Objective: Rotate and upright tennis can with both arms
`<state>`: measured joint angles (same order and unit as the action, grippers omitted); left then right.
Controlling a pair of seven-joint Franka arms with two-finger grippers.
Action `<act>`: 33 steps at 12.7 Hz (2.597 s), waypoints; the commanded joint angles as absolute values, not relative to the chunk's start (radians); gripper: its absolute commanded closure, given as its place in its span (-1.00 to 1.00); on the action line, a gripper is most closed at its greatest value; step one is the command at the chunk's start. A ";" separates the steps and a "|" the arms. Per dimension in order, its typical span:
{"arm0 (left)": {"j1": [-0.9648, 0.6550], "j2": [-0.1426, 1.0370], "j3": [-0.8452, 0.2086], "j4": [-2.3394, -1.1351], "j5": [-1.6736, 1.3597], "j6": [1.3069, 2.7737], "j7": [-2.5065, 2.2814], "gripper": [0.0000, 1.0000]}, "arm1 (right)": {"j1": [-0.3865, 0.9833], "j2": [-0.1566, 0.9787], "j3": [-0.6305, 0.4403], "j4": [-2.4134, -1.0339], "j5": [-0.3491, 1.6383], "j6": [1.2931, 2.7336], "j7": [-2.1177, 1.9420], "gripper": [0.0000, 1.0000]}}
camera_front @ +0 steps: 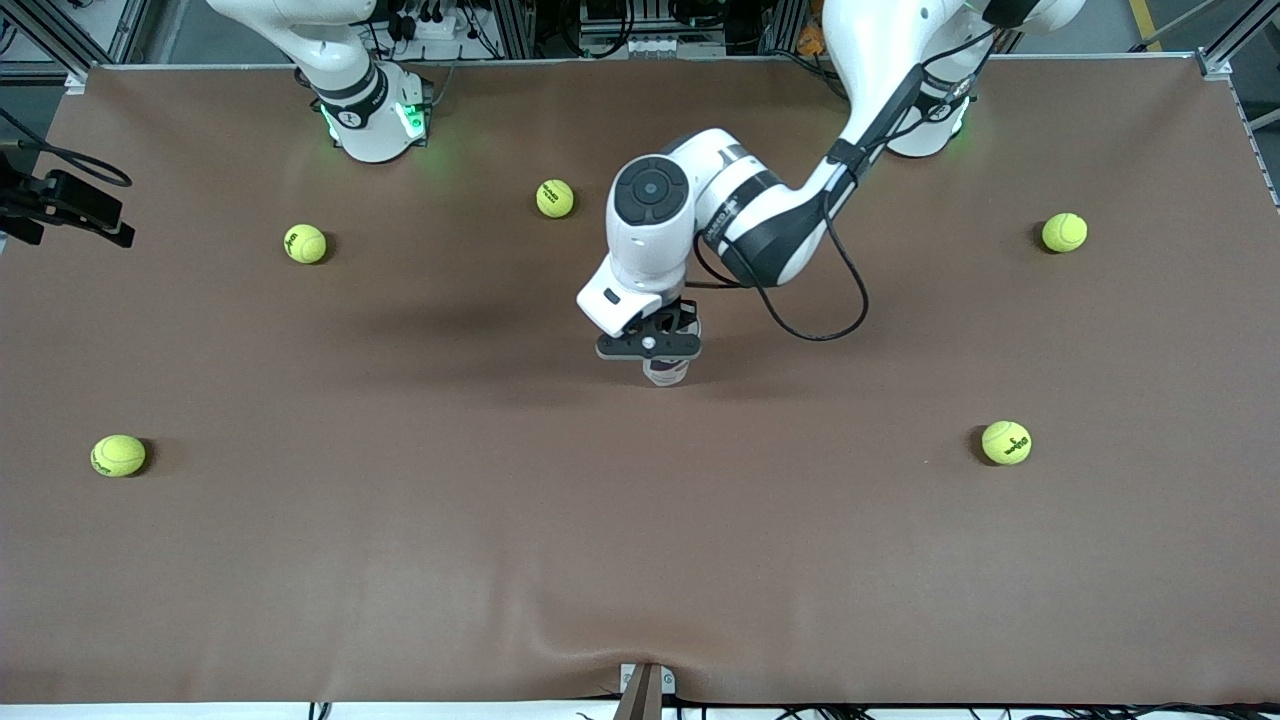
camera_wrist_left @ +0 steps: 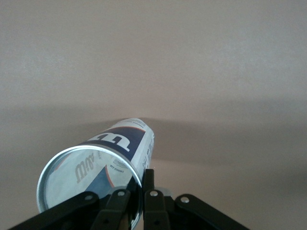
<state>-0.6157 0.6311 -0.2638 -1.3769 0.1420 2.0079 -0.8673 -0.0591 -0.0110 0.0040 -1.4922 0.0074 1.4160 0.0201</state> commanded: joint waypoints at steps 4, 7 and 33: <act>-0.624 0.595 -0.252 -1.347 0.167 1.990 -0.885 -1.00 | -0.066 -0.009 0.017 -1.471 0.041 1.401 0.121 -1.00; -0.579 0.496 -0.253 -1.348 0.169 1.889 -0.877 -1.00 | -0.075 -0.009 0.012 -1.471 0.037 1.401 0.120 -1.00; 0.055 0.075 -0.252 -1.433 0.083 1.534 -0.400 -1.00 | -0.072 -0.008 0.012 -1.456 0.041 1.399 0.114 -1.00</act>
<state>0.0485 0.0920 -0.2507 -1.4194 0.0907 1.5313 -0.4144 -0.0609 -0.0110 0.0039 -1.4750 0.0269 1.4159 0.1060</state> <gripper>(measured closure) 0.000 0.000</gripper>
